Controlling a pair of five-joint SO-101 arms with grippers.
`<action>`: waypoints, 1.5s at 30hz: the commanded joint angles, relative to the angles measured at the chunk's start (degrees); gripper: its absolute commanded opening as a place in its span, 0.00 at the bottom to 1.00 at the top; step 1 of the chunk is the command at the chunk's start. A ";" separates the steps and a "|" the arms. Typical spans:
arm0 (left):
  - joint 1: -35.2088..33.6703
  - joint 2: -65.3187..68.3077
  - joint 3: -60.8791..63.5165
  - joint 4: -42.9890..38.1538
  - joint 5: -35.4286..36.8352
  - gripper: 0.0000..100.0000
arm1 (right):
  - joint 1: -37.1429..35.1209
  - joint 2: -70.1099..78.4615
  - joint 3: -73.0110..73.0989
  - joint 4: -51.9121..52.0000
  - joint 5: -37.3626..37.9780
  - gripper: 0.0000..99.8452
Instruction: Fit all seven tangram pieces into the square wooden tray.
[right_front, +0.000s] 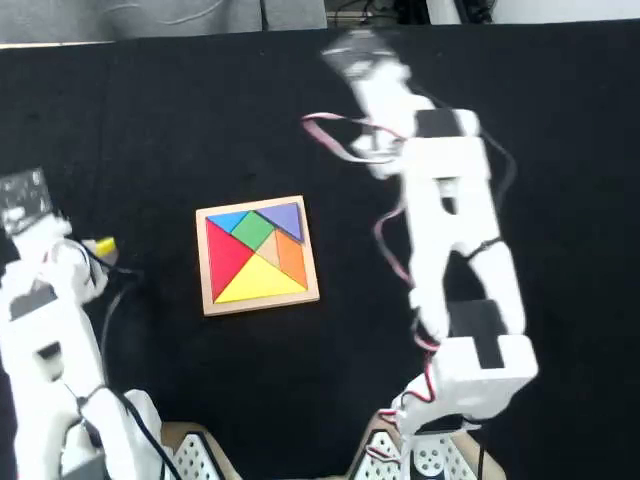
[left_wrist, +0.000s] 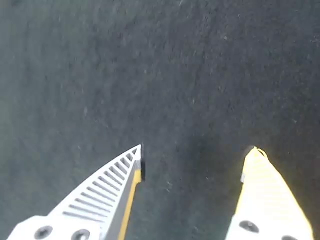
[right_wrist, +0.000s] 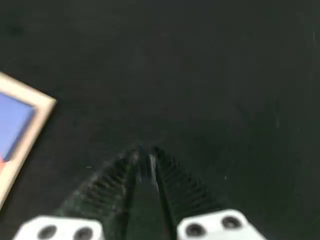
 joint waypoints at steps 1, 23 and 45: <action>-1.36 14.24 -21.67 7.91 -2.20 0.32 | 1.23 0.48 1.98 -1.32 1.67 0.01; -5.14 62.15 -51.21 12.57 -22.68 0.32 | 26.64 30.11 -11.91 4.92 34.29 0.01; -3.74 38.07 -44.44 22.07 -8.00 0.23 | 17.49 -15.87 18.95 1.14 18.73 0.01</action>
